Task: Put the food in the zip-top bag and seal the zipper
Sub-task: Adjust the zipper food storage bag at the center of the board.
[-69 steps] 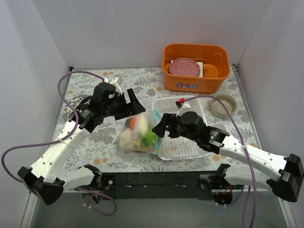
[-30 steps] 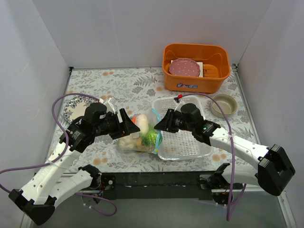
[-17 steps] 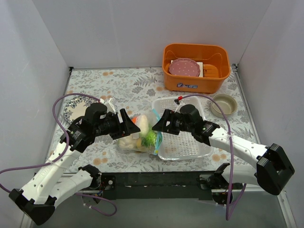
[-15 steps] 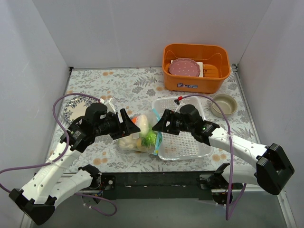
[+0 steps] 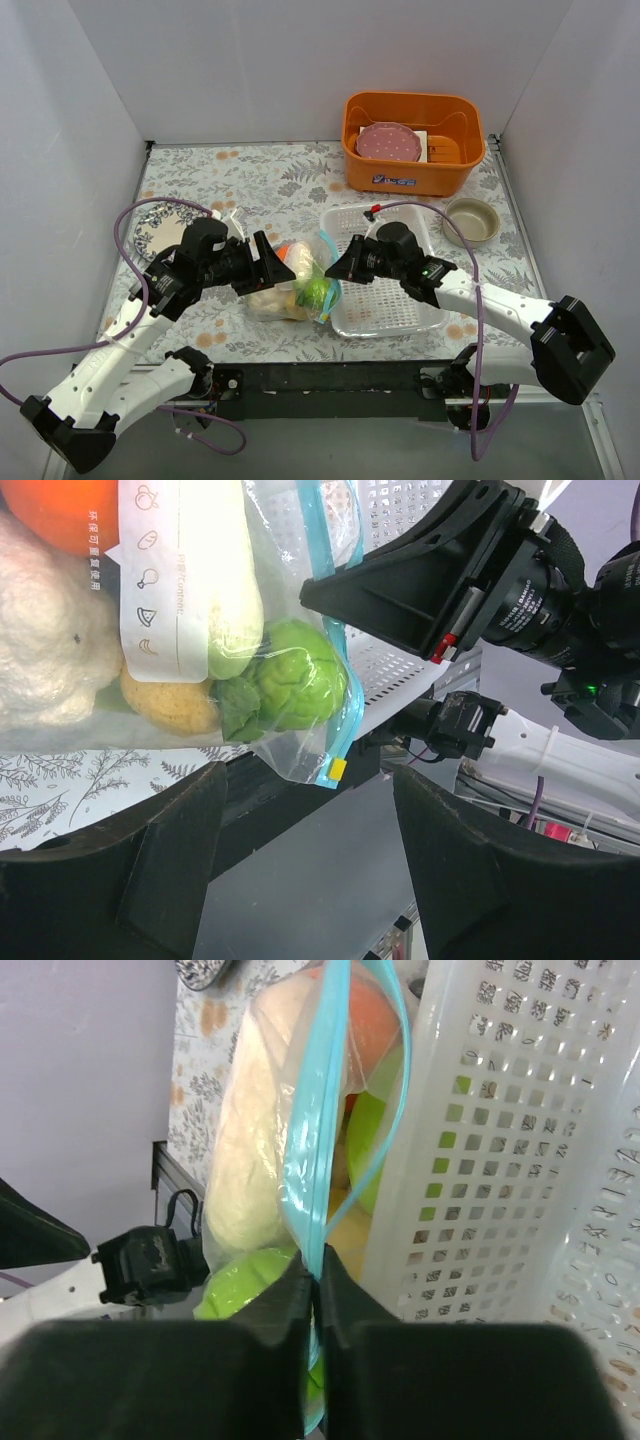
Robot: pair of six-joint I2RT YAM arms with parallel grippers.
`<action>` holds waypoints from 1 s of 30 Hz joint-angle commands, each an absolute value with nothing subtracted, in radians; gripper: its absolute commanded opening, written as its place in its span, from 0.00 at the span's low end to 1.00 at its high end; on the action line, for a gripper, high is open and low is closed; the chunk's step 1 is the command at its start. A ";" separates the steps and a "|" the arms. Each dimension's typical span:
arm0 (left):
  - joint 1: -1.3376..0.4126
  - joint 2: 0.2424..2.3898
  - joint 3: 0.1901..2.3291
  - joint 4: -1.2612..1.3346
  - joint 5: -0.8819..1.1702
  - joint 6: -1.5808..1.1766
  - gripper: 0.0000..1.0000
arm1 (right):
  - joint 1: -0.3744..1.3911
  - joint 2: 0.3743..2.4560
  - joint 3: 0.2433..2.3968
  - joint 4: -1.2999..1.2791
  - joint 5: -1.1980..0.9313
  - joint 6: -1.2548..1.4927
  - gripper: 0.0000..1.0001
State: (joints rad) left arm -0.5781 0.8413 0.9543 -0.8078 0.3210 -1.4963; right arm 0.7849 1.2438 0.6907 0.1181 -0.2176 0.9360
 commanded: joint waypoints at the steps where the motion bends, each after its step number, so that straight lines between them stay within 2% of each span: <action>1: -0.577 0.833 0.950 -0.808 0.325 -1.483 0.66 | 0.779 1.206 0.683 0.193 -0.215 0.928 0.01; 5: -0.577 0.822 0.965 -0.833 0.276 -1.480 0.67 | 0.784 1.198 0.719 0.230 -0.229 0.907 0.01; 8: -0.577 0.807 0.989 -0.870 0.204 -1.491 0.71 | 0.790 1.241 0.823 0.216 -0.248 0.879 0.01; 10: -0.577 0.795 1.028 -0.911 0.106 -1.515 0.71 | 0.798 1.302 0.929 0.216 -0.282 0.868 0.01; 13: -0.577 0.755 1.115 -0.989 -0.096 -1.545 0.78 | 0.827 1.431 1.173 0.160 -0.351 0.798 0.01; 14: -0.577 0.746 1.141 -1.008 -0.141 -1.554 0.80 | 0.837 1.500 1.249 0.032 -0.328 0.760 0.01; 16: -0.577 0.732 1.228 -1.063 -0.266 -1.559 0.80 | 0.870 1.554 1.424 -0.055 -0.244 0.684 0.01; 20: -0.577 0.710 1.339 -1.121 -0.406 -1.554 0.82 | 0.867 1.701 1.616 -0.142 -0.376 0.675 0.01; 22: -0.577 0.692 1.365 -1.147 -0.452 -1.555 0.83 | 0.890 1.718 1.634 -0.149 -0.324 0.675 0.01; 25: -0.577 0.657 1.358 -1.141 -0.468 -1.565 0.84 | 0.871 1.799 1.673 -0.121 -0.414 0.713 0.01; 30: -0.577 0.647 1.303 -1.125 -0.414 -1.572 0.85 | 0.859 1.822 1.612 0.087 -0.400 0.804 0.01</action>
